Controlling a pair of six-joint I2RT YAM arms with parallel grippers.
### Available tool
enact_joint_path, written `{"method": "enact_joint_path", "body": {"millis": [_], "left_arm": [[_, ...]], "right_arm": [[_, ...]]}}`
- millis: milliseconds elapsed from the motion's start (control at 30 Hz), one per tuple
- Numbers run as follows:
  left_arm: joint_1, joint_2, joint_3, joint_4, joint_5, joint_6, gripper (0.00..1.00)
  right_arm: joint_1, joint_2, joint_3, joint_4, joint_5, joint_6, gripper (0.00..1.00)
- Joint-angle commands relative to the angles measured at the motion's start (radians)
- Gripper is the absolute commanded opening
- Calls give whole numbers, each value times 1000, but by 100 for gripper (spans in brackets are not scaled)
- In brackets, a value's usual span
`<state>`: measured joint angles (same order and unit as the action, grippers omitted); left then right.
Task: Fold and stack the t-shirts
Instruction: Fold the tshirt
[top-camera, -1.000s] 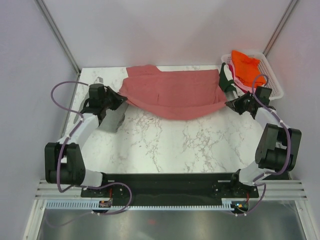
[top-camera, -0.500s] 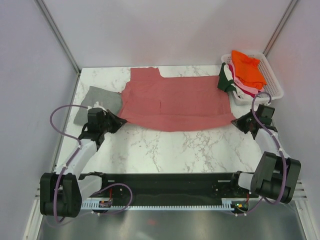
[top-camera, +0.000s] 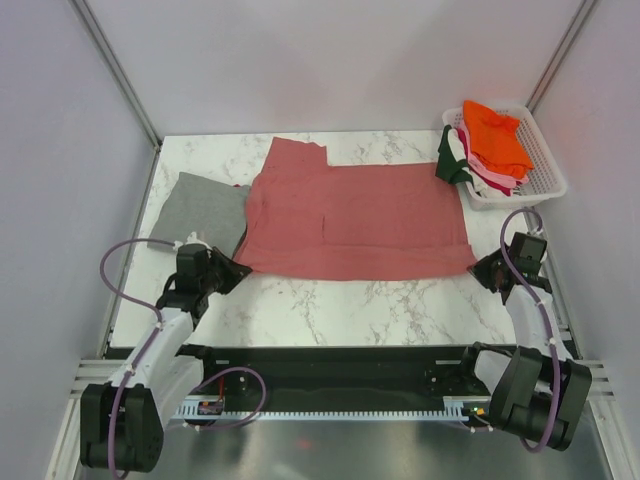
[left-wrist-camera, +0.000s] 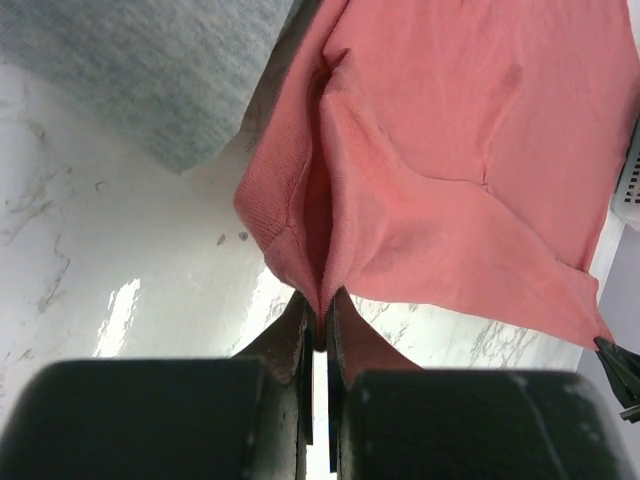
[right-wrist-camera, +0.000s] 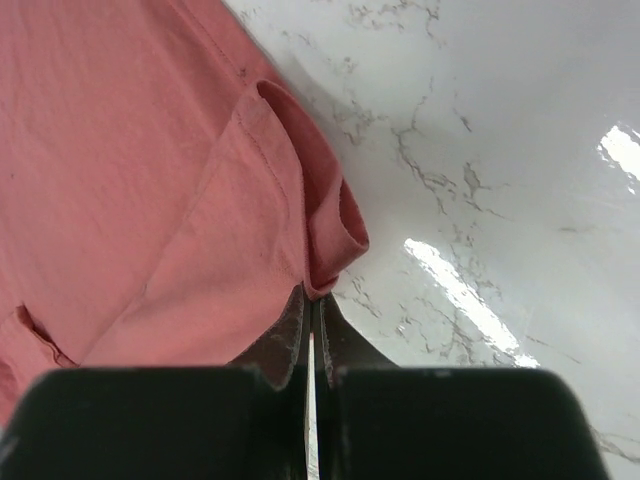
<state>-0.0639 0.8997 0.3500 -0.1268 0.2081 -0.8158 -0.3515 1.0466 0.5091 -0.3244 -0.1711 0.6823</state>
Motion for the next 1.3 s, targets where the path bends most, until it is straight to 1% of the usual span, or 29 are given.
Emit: {"method": "enact_joint_path", "body": {"millis": [0, 200, 267, 300, 400, 433, 467, 500, 533, 567, 600, 633, 700, 733, 800, 867, 1000, 1067, 1133, 1167, 1233, 1267], "left_arm": [[-1, -92, -20, -54, -53, -34, 2], [-1, -214, -60, -149, -90, -69, 2], [-1, -284, -80, -197, -114, -83, 2], [-1, -285, -80, -197, -115, -86, 2], [-1, -361, -91, -250, -136, -106, 2], [1, -378, -95, -278, -151, -112, 2], [-1, -413, -98, -287, -160, -118, 2], [-1, -430, -98, -298, -167, -129, 11], [-1, -439, -98, -303, -176, -129, 21], [-1, -452, -95, -318, -182, -129, 35], [-1, -450, -89, -323, -187, -126, 51], [1, -449, -73, -327, -193, -122, 56], [1, -421, -46, -346, -205, -97, 65], [1, -409, -13, -355, -238, -86, 65], [1, -384, 23, -366, -248, -59, 66], [-1, -348, 76, -366, -253, -45, 66], [-1, -274, 177, -359, -294, 7, 77], [-1, -194, 248, -314, -253, 49, 77], [-1, -124, 322, -274, -219, 95, 77], [-1, -51, 346, -266, -213, 107, 77], [-1, 19, 412, -229, -156, 138, 77], [-1, 100, 432, -217, -142, 147, 76]], "right_arm": [[-7, -71, -15, -48, 53, -26, 0], [-7, -212, -27, -151, 107, -23, 0], [-7, -253, -30, -201, 119, -15, 0], [-7, -266, -32, -202, 119, -12, 0], [-7, -321, -46, -243, 136, 3, 0], [-7, -338, -49, -264, 145, 17, 1], [-7, -355, -53, -274, 163, 23, 3], [-7, -390, -60, -281, 165, 31, 7], [-7, -408, -63, -285, 165, 43, 17], [-7, -424, -64, -286, 192, 48, 41], [-7, -447, -60, -286, 193, 48, 47], [-7, -454, -54, -285, 197, 46, 51], [-7, -462, -22, -282, 203, 36, 56], [-7, -458, -6, -277, 202, 27, 57], [-7, -439, 14, -256, 177, 5, 59], [-7, -422, 40, -206, 101, -23, 59], [0, -352, 74, -118, 6, -38, 61], [25, -315, 89, -62, -19, -50, 61], [60, -245, 120, -25, -18, -64, 61], [75, -220, 132, -12, -30, -67, 60], [132, -146, 158, 34, -33, -72, 60], [150, -122, 169, 44, -19, -70, 59]]}}
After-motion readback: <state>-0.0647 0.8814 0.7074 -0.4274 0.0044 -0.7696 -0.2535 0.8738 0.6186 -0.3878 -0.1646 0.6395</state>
